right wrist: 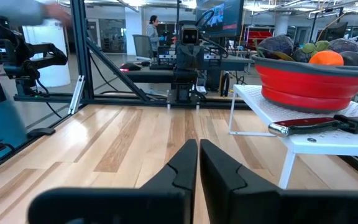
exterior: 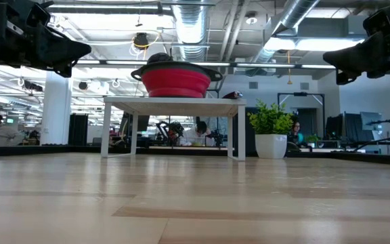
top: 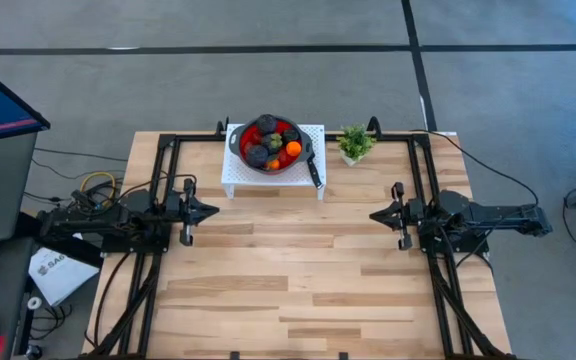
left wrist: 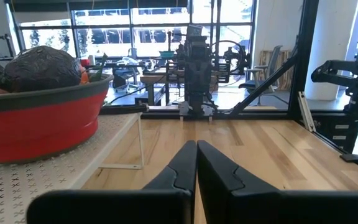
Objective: Pick & Place Fruit
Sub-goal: Return to Home Position
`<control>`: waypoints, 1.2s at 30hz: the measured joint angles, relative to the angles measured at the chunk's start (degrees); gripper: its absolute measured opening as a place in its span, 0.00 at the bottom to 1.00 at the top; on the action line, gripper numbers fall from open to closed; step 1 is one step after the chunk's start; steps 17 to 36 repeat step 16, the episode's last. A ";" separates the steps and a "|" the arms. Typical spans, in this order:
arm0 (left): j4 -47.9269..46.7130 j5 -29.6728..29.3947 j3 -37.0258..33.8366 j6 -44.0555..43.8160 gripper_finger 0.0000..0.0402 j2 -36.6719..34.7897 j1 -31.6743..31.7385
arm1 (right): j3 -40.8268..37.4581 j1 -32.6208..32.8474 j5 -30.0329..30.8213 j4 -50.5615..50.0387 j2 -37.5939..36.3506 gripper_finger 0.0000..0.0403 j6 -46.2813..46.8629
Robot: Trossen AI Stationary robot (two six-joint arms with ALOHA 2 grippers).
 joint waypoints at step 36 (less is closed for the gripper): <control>0.39 0.00 0.00 0.00 0.02 0.01 0.00 | 0.00 0.00 0.00 0.00 0.00 0.04 0.00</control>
